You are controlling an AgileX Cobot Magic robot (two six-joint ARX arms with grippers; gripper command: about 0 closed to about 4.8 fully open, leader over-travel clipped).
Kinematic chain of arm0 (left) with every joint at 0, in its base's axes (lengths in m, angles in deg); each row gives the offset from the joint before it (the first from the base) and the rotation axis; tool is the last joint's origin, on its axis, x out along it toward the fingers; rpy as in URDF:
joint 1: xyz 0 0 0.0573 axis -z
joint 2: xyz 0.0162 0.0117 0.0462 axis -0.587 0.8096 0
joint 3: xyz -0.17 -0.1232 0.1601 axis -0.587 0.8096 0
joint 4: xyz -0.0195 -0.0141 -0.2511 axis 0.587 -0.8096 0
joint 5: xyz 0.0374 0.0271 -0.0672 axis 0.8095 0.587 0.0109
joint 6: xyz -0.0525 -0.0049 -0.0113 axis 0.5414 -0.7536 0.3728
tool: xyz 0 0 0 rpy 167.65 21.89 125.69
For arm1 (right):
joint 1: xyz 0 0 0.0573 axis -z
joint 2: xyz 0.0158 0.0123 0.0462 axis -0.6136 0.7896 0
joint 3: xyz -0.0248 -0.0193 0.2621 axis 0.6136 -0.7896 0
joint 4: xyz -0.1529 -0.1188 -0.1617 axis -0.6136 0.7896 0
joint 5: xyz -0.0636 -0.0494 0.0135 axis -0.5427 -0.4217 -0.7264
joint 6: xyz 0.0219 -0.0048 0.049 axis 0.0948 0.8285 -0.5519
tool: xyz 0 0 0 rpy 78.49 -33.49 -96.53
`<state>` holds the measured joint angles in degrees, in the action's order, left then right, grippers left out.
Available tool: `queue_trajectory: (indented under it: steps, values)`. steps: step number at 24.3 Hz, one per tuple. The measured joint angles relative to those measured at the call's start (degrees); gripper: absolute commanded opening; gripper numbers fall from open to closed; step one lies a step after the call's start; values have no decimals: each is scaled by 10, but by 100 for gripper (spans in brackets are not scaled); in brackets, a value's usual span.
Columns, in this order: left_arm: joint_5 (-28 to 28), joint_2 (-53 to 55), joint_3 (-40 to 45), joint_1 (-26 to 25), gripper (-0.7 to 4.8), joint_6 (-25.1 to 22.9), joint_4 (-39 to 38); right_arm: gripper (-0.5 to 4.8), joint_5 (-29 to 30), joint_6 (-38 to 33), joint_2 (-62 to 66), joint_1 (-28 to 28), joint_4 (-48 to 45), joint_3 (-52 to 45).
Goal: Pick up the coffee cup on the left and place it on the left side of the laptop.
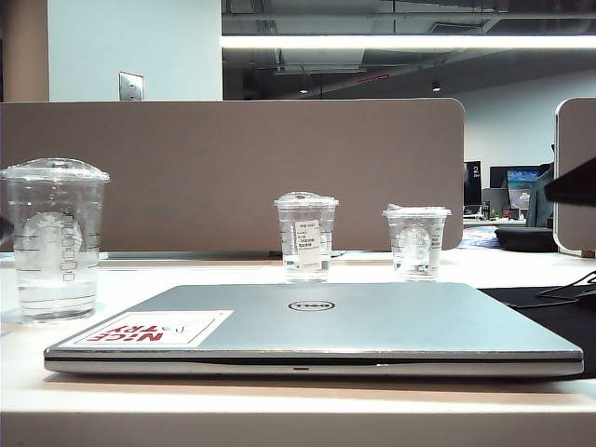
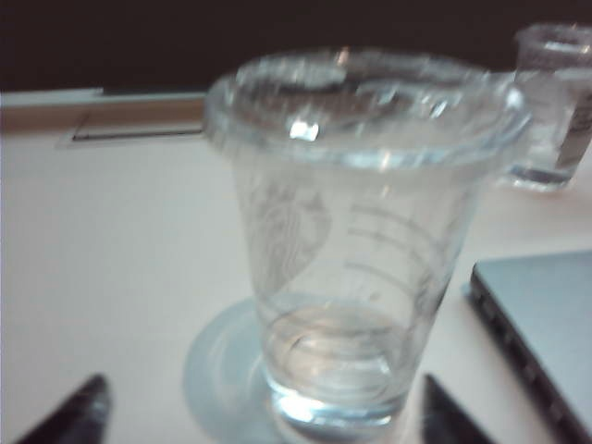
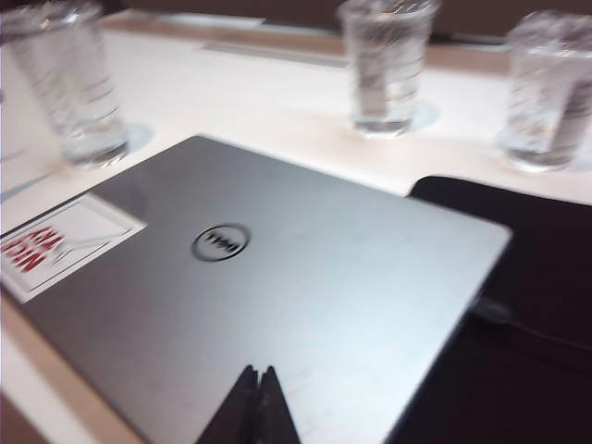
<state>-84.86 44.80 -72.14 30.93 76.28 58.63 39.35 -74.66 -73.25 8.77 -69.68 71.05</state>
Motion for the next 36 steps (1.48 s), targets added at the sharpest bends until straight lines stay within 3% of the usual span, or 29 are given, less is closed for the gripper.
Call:
queue_trajectory:
  steps: [1, 4, 9, 14, 16, 36]
  values:
    - [0, -9, 0, 0, -18, 7, -3, -5, 0, 0, -4, 6, 1, 0]
    - [1, -36, 0, 0, -6, 29, -7, -5, 0, 0, -18, 35, 1, 0]
    - [-2, -64, 0, 0, -6, 54, 5, -5, 1, 0, -73, 136, 2, 0]
    - [-11, -87, 0, 0, -6, 71, 26, -5, -1, 0, -99, 318, 1, 0]
    - [-11, -99, 0, 0, -6, 72, 27, -5, -3, 0, -99, 360, 1, 0]
    - [-10, -101, 0, 0, -5, 70, 27, -5, -2, 0, -99, 331, 1, 0]
